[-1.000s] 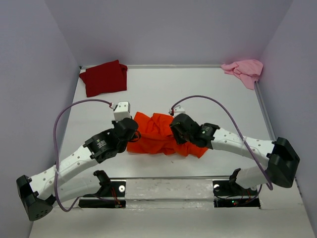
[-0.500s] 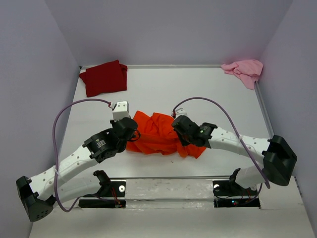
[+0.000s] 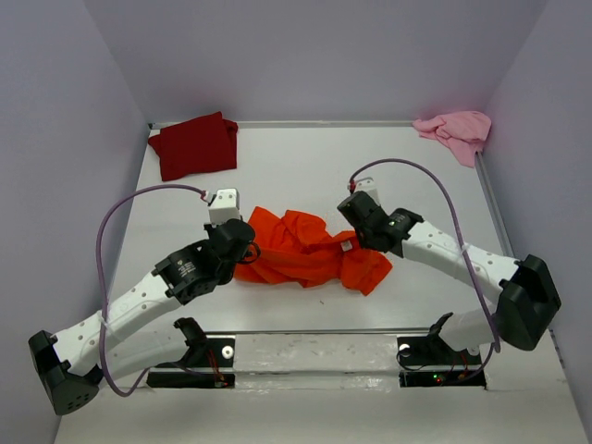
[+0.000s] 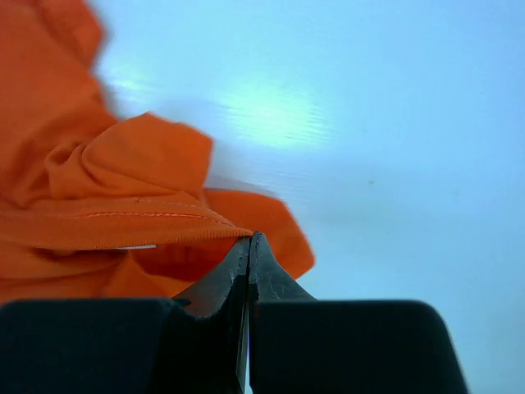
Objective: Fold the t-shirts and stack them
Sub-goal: Flatten the tshirt out
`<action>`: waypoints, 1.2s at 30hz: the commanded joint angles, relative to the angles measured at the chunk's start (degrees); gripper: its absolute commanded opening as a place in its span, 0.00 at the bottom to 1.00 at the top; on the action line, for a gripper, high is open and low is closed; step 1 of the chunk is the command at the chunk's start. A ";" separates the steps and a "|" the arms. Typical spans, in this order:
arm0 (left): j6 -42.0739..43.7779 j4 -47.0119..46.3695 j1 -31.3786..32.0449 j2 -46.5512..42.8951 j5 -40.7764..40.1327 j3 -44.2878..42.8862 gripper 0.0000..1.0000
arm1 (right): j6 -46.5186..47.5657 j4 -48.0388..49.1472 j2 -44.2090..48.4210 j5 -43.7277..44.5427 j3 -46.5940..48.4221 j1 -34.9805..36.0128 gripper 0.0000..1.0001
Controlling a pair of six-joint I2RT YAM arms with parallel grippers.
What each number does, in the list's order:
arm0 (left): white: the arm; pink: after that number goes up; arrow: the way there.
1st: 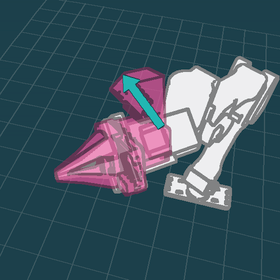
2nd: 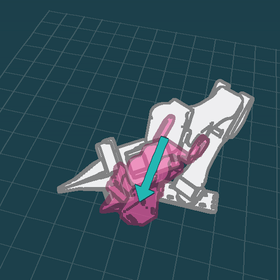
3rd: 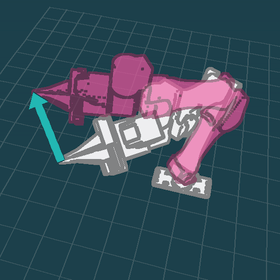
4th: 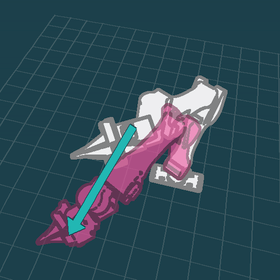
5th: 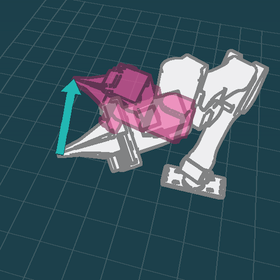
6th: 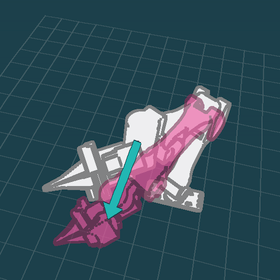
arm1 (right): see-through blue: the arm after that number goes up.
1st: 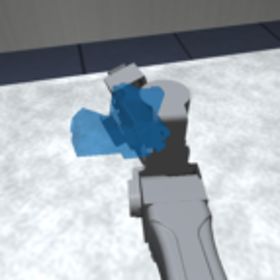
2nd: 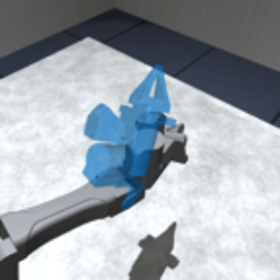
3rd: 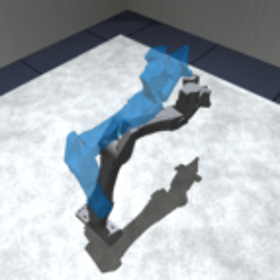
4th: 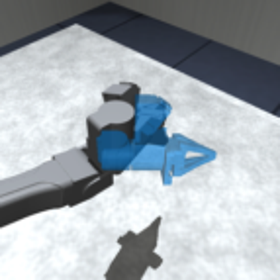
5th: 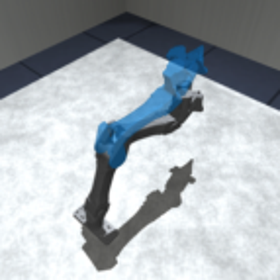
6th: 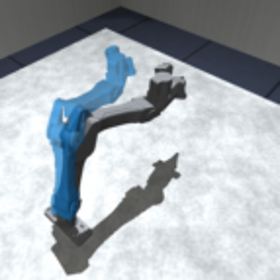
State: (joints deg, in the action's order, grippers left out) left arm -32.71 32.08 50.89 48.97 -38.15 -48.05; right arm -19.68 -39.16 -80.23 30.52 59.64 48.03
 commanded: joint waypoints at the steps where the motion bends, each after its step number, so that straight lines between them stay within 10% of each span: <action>1: 1.07 -0.52 -0.36 -0.98 -1.58 -2.13 0.00 | -0.53 -4.87 3.58 7.53 2.68 -5.83 0.00; 36: -4.56 13.27 -0.53 -14.86 6.61 -10.65 0.00 | 0.17 -9.18 16.42 22.48 9.70 -25.18 0.00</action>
State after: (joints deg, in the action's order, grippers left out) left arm -35.94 40.66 50.61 35.86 -29.95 -55.46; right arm -20.03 -48.47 -63.31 51.22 65.78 23.83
